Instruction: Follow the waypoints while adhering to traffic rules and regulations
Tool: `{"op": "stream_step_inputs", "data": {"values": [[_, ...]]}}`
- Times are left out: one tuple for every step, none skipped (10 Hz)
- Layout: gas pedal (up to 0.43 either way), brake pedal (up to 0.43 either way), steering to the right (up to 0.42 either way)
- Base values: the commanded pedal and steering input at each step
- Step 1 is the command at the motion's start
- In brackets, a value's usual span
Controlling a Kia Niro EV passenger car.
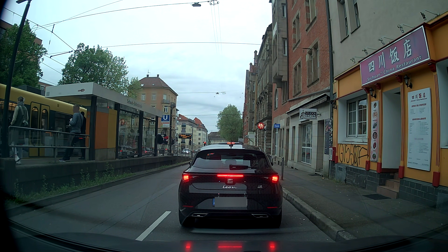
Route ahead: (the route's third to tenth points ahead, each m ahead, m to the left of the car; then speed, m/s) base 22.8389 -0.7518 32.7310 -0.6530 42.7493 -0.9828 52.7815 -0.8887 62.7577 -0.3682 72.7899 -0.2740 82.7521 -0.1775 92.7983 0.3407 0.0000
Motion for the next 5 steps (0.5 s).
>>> {"op": "stream_step_inputs", "data": {"values": [[0.000,0.274,-0.035],[0.000,0.274,-0.035],[0.000,0.274,-0.035],[0.000,0.268,-0.035],[0.000,0.274,-0.035]]}}
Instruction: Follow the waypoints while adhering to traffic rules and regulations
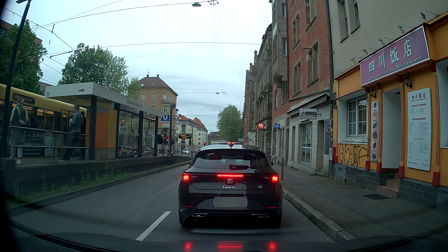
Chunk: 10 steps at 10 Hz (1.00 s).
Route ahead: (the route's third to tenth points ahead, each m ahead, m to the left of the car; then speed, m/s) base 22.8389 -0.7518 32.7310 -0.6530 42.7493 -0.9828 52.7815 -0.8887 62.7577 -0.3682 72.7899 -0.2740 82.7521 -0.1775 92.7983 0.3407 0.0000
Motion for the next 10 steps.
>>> {"op": "stream_step_inputs", "data": {"values": [[0.000,0.274,-0.035],[0.000,0.274,-0.035],[0.000,0.274,-0.035],[0.000,0.274,-0.035],[0.000,0.274,-0.035],[0.000,0.274,-0.035],[0.000,0.274,-0.035],[0.000,0.274,-0.035],[0.000,0.274,-0.035],[0.000,0.274,-0.035]]}}
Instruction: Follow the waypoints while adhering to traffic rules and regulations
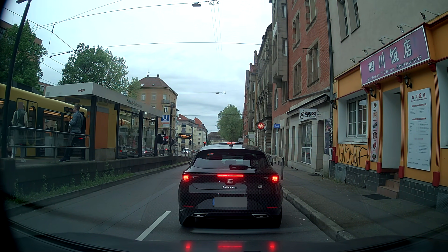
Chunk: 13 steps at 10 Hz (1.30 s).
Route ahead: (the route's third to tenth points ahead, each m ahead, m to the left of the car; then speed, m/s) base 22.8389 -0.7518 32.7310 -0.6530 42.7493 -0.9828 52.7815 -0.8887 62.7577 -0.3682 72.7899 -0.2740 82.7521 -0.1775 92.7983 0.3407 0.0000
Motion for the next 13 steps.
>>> {"op": "stream_step_inputs", "data": {"values": [[0.000,0.274,-0.035],[0.000,0.274,-0.035],[0.000,0.280,-0.035],[0.000,0.268,-0.035],[0.000,0.274,-0.035],[0.000,0.274,-0.035],[0.000,0.274,-0.035],[0.000,0.274,-0.035],[0.000,0.274,-0.035],[0.000,0.274,-0.035],[0.000,0.274,-0.035],[0.000,0.274,-0.035],[0.000,0.274,-0.035]]}}
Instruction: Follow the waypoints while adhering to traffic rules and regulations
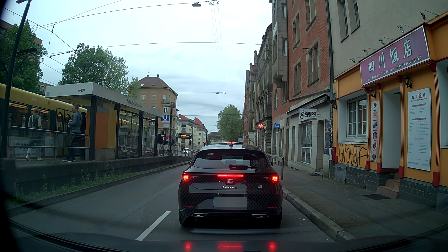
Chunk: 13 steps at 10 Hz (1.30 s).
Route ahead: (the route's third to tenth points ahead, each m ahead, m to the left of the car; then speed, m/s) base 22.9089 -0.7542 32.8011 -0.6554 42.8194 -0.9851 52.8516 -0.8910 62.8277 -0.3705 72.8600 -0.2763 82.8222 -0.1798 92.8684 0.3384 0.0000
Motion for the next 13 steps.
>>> {"op": "stream_step_inputs", "data": {"values": [[0.000,0.274,-0.035],[0.000,0.274,-0.035],[0.000,0.274,-0.035],[0.000,0.274,-0.035],[0.000,0.274,-0.035],[0.000,0.274,-0.035],[0.000,0.274,-0.035],[0.000,0.274,-0.035],[0.000,0.274,-0.035],[0.000,0.274,-0.035],[0.000,0.280,-0.035],[0.000,0.274,-0.035],[0.000,0.274,-0.035]]}}
